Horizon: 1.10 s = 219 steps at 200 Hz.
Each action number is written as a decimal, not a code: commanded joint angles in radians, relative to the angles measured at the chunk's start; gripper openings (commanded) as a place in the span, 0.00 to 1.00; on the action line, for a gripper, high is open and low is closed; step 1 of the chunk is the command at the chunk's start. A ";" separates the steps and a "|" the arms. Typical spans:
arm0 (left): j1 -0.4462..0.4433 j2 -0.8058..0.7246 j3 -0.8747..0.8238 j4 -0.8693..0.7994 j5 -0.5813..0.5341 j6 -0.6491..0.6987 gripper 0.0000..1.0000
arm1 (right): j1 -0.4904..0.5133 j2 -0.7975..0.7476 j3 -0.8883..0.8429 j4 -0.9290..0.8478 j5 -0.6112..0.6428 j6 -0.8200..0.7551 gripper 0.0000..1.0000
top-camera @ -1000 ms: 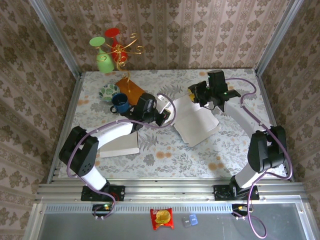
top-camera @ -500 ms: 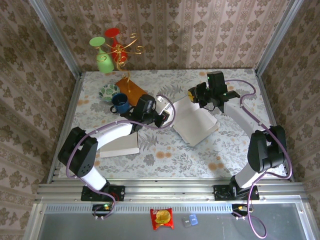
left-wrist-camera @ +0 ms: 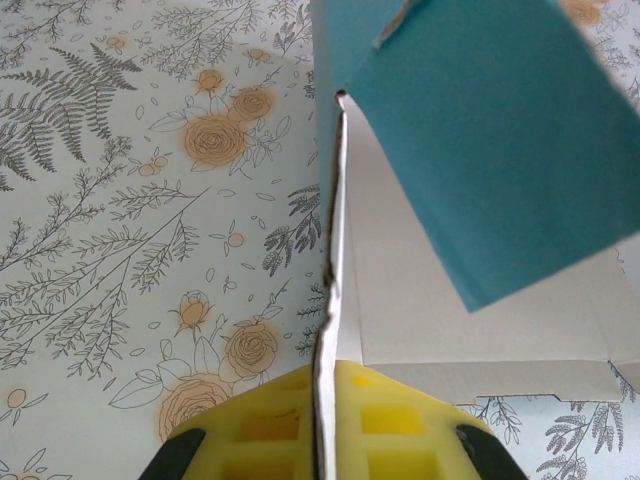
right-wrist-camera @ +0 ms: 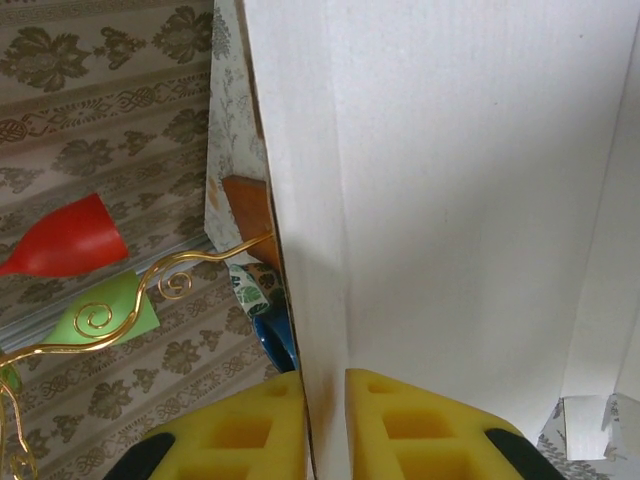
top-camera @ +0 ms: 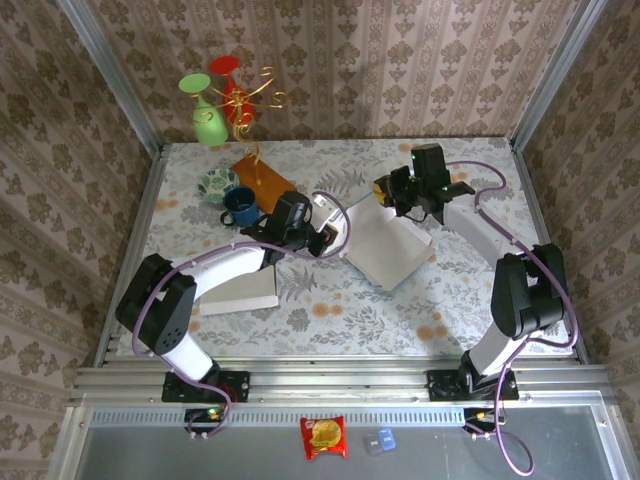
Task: Fold the paper box
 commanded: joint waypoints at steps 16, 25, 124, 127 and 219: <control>-0.003 -0.040 -0.008 0.017 0.001 -0.007 0.00 | -0.006 0.024 -0.030 0.034 -0.013 0.016 0.18; -0.001 -0.040 -0.008 0.017 0.002 -0.006 0.00 | -0.006 0.027 -0.032 0.036 -0.014 0.018 0.18; 0.014 -0.034 -0.012 0.021 0.019 -0.010 0.00 | -0.004 0.025 -0.039 0.045 -0.018 0.036 0.03; 0.014 -0.034 -0.011 0.023 0.019 -0.011 0.00 | -0.004 0.025 -0.040 0.046 -0.017 0.036 0.02; 0.098 -0.152 -0.071 0.037 0.175 -0.243 0.46 | 0.047 0.024 -0.382 0.803 0.190 0.183 0.00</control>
